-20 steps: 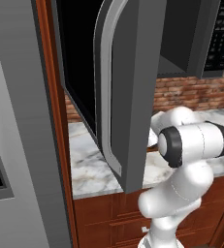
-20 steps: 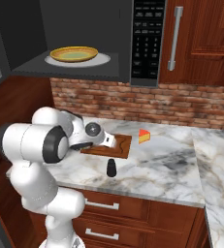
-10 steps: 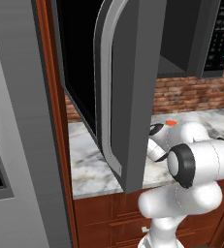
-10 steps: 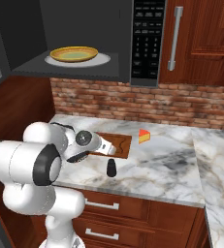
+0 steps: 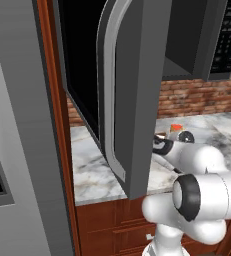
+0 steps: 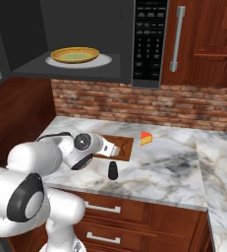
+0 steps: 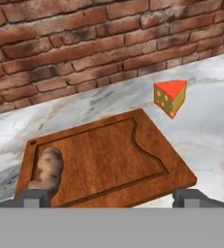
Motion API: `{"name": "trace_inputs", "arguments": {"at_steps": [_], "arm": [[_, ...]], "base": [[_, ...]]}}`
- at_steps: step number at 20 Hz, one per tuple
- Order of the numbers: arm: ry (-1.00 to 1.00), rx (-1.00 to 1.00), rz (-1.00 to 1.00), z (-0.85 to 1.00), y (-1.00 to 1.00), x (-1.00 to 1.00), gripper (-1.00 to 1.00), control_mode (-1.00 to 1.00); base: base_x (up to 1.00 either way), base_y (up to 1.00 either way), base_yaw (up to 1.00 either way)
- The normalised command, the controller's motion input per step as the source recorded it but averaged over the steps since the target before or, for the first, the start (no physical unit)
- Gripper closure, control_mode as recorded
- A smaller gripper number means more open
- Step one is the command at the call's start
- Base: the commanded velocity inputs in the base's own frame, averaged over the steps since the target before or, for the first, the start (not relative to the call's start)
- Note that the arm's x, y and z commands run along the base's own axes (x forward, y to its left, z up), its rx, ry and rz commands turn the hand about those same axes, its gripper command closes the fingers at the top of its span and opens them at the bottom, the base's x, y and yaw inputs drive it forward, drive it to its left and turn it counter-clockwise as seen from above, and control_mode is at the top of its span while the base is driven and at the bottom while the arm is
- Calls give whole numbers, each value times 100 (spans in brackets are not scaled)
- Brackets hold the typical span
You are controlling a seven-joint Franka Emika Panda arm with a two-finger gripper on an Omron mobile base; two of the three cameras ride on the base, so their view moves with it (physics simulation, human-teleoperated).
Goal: Retrieve the reheated potato from the microwave, then place the potato, cheese, and condiment on the cutting board.
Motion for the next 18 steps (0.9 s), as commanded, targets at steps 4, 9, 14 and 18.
{"name": "trace_inputs", "arguments": {"at_steps": [4, 9, 14, 18], "arm": [[1, 0, 0, 60, -14, -5, -100, -100], [7, 0, 0, 51, -17, -29, -100, -100], [11, 0, 0, 37, -15, -47, -100, -100], [20, 1, 0, 23, -7, -52, -100, -100]], "base": [[0, 0, 0], [0, 0, 0], [0, 0, 0], [0, 0, 0]]}}
